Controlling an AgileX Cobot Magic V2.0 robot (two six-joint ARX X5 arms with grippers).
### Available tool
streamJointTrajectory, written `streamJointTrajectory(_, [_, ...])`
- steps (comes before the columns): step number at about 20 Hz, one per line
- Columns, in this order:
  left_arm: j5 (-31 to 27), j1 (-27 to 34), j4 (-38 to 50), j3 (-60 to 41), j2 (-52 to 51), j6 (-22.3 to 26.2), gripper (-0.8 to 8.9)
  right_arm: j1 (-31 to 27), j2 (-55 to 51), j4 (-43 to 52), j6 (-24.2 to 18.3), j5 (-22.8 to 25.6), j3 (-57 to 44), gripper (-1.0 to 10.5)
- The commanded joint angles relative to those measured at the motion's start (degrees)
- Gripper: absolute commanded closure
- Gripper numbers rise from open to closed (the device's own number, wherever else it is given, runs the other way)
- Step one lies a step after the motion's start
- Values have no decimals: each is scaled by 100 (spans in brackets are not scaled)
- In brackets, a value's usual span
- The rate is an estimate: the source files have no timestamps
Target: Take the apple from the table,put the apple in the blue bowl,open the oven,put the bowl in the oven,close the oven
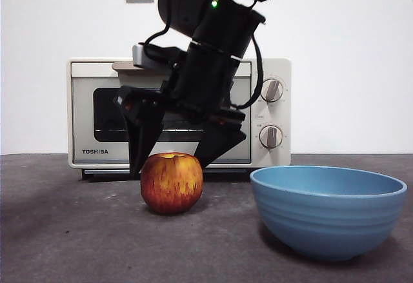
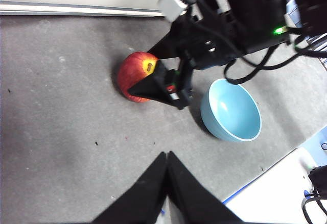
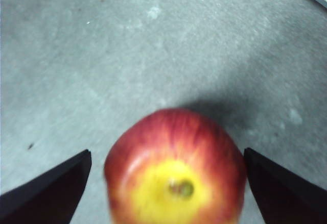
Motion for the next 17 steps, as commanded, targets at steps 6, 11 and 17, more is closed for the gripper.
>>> streamJointTrajectory(6, [7,-22,39,109,35,72,806,61,411,-7,118,306,122,524])
streamJointTrajectory(11, [7,-22,52,109,35,74,806,63,376,-249,201,284,127,618])
streamJointTrajectory(17, [7,-22,186,109,37,72,806,63,-345,-601,201,282,302,622])
